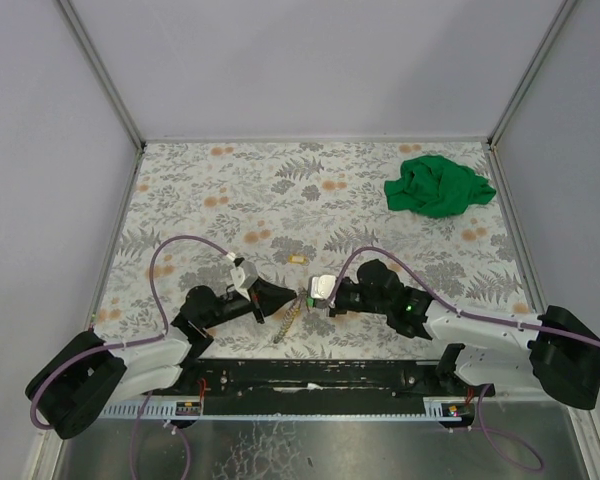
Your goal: Put the keys on the keyring
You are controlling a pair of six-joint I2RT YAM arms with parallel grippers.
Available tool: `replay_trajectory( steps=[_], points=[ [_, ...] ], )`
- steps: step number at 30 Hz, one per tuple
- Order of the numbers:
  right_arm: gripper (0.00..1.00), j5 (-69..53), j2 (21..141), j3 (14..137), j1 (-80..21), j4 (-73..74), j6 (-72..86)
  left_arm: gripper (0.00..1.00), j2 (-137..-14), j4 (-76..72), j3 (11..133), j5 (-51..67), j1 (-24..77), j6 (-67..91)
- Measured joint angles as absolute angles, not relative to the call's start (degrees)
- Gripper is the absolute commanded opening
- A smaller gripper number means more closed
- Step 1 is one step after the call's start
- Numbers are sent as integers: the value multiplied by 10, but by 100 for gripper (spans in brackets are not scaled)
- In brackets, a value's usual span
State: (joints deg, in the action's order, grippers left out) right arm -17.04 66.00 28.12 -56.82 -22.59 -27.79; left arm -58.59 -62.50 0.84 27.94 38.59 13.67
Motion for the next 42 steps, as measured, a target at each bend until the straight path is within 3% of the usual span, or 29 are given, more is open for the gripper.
replay_trajectory(
  steps=[13,18,23,28,34,42],
  points=[
    [2,-174,728,363,-567,-157,-235,0,-576,-622,4,225,391,139],
    [11,-155,730,375,-568,-130,-233,0,-573,-609,4,211,397,130],
    [29,-110,719,371,-569,-109,-225,0,-562,-598,4,208,401,119],
    [36,-61,697,328,-569,-97,-213,0,-557,-596,4,205,401,107],
    [36,-62,642,268,-569,-135,-216,0,-575,-597,4,206,401,102],
    [32,-160,615,211,-569,-232,-251,0,-606,-600,4,214,401,102]
  ],
)
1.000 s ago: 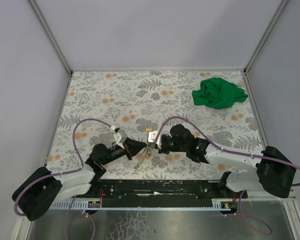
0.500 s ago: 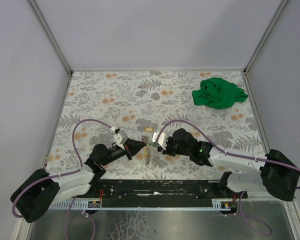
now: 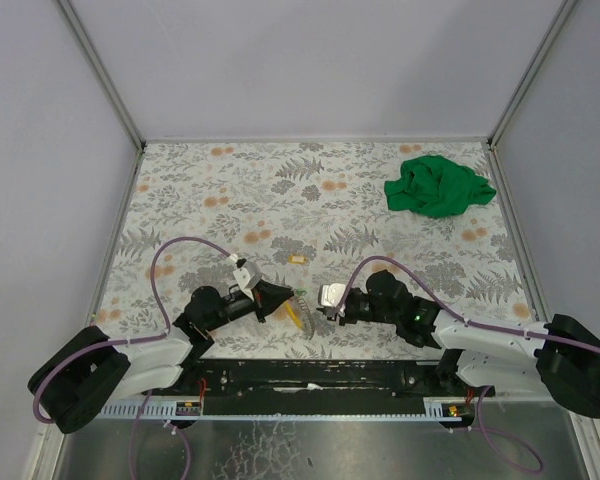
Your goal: Put the keys on the keyring
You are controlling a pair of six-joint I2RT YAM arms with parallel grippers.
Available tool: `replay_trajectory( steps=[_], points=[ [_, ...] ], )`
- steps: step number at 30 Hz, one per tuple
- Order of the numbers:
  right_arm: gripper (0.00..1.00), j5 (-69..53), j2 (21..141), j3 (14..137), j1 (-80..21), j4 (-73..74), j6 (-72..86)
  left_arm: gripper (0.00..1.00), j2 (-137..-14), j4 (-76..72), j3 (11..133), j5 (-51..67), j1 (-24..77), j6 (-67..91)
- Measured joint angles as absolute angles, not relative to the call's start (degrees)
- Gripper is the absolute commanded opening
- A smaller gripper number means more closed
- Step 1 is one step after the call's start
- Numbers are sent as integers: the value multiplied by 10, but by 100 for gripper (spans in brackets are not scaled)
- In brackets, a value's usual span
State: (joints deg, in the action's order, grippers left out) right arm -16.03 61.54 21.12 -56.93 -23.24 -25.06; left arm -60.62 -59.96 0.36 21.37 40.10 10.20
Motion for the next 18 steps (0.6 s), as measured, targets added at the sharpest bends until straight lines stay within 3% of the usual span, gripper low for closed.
replay_trajectory(
  steps=[12,18],
  points=[
    [27,-211,647,210,-569,-293,-291,0,-611,-600,4,222,401,102],
    [29,-210,688,210,-569,-299,-312,0,-611,-600,4,228,401,102]
  ],
)
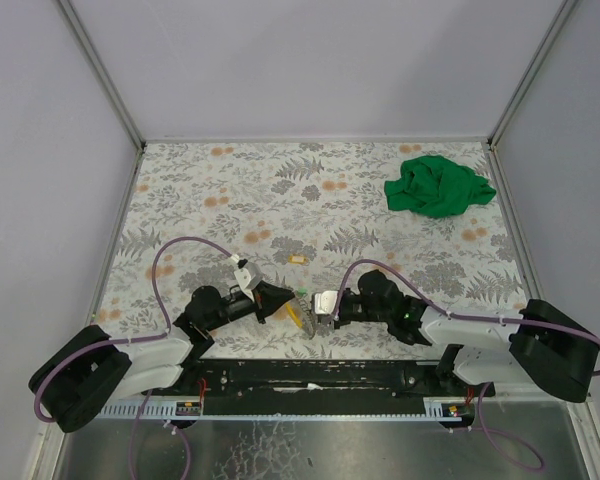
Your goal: Put the keys on the keyring
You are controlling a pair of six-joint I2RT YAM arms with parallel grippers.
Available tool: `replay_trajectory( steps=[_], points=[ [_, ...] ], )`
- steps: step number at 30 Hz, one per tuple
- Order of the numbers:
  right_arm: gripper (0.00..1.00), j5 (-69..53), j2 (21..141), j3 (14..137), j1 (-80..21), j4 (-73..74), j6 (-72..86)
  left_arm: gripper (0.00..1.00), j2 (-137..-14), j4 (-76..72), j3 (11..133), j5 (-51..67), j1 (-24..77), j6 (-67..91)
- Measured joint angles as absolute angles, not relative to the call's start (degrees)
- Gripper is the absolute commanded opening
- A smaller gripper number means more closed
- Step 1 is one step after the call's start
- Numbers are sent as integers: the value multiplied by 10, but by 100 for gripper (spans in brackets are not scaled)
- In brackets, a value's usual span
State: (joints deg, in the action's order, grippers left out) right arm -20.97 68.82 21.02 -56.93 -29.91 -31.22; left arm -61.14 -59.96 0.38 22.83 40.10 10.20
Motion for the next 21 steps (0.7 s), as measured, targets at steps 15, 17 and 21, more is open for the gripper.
replay_trajectory(
  steps=[15,17,21],
  points=[
    [33,-234,724,210,-569,-342,-316,0,-614,-602,4,231,401,102],
    [32,-239,727,210,-569,-347,-315,0,-614,-603,4,231,401,102],
    [33,-252,733,210,-569,-361,-309,0,-614,-604,4,231,401,103]
  ],
)
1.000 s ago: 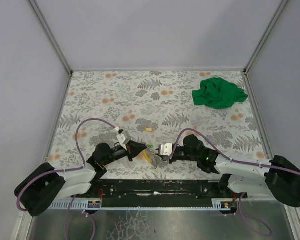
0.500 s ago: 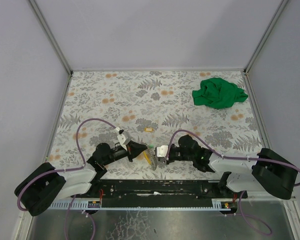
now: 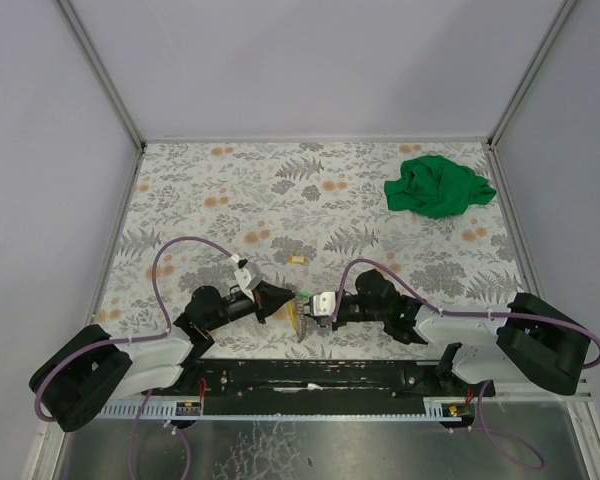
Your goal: Put the keys on the keyring
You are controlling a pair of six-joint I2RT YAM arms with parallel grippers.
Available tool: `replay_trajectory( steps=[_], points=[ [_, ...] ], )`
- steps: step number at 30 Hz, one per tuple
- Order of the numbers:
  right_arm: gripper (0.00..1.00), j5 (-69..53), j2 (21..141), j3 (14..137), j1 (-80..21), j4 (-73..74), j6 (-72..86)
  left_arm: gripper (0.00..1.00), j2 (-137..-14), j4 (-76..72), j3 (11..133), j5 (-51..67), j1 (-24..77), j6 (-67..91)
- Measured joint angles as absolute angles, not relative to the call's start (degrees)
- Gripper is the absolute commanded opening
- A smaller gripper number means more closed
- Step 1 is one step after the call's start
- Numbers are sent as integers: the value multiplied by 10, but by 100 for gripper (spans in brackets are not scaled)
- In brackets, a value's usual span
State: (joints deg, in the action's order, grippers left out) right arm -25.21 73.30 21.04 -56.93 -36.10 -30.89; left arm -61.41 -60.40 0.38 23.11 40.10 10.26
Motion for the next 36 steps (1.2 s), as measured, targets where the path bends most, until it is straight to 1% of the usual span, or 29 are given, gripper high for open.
replay_trajectory(
  steps=[3,11,15,20,27,36],
  points=[
    [33,-258,733,210,-569,-373,-304,0,-615,-604,4,231,401,103],
    [27,-260,733,210,-569,-402,-294,0,-622,-608,4,232,401,103],
    [26,-259,734,210,-569,-402,-291,0,-626,-608,4,235,401,105],
    [30,-256,728,210,-569,-388,-291,0,-626,-608,4,236,401,106],
    [32,-262,689,208,-569,-365,-288,0,-626,-608,4,235,401,106],
    [37,-266,726,208,-570,-368,-278,0,-626,-608,4,236,401,106]
  ],
)
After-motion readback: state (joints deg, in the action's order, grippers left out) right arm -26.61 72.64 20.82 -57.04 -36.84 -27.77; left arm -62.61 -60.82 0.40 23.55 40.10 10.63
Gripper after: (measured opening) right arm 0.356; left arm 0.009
